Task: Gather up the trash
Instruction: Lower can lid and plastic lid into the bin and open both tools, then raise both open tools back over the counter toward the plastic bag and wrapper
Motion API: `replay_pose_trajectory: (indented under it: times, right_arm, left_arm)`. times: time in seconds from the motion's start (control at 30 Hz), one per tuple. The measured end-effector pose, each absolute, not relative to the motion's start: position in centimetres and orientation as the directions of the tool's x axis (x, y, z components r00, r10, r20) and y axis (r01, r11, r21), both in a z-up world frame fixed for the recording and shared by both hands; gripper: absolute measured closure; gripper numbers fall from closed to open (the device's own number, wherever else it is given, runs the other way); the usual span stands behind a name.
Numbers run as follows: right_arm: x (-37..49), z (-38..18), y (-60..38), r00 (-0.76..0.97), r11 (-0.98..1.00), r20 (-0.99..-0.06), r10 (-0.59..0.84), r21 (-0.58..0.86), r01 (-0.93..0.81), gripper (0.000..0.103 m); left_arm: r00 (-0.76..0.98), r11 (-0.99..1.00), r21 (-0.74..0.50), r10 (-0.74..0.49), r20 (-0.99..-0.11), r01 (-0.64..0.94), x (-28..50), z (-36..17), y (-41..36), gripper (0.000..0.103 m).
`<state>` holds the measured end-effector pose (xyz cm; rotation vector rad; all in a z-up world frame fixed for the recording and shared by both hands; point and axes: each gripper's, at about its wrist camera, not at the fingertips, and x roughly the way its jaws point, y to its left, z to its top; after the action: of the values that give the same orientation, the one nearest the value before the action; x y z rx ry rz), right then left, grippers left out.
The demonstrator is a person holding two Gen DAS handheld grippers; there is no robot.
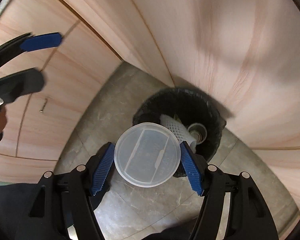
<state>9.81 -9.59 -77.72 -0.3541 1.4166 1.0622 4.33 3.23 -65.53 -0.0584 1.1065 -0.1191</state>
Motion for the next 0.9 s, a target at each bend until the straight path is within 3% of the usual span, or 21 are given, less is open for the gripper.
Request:
replay_pose_trajectory:
  times: [0.43,0.67,0.9]
  right_arm:
    - [9.5,-76.1,-9.8,-0.154,0.586,-0.917,0.369,0.358,-0.727,0.031]
    - [9.8,-70.1,-11.8,-0.169,0.602,-0.894,0.415,0.409,-0.685,0.031]
    - [10.0,-61.0,-13.0,-0.122,0.563,-0.869,0.480,0.412,-0.717,0.031]
  left_arm:
    - [0.481,0.981,-0.173,-0.193,-0.855,0.085,2.1,-61.8,3.1,0.019]
    - [0.520,0.980,-0.187,-0.194,-0.832,0.067,2.2,-58.4,2.9,0.019]
    - [0.603,0.981,-0.171,-0.192,-0.774,0.092,3.0,-51.6,2.3,0.019]
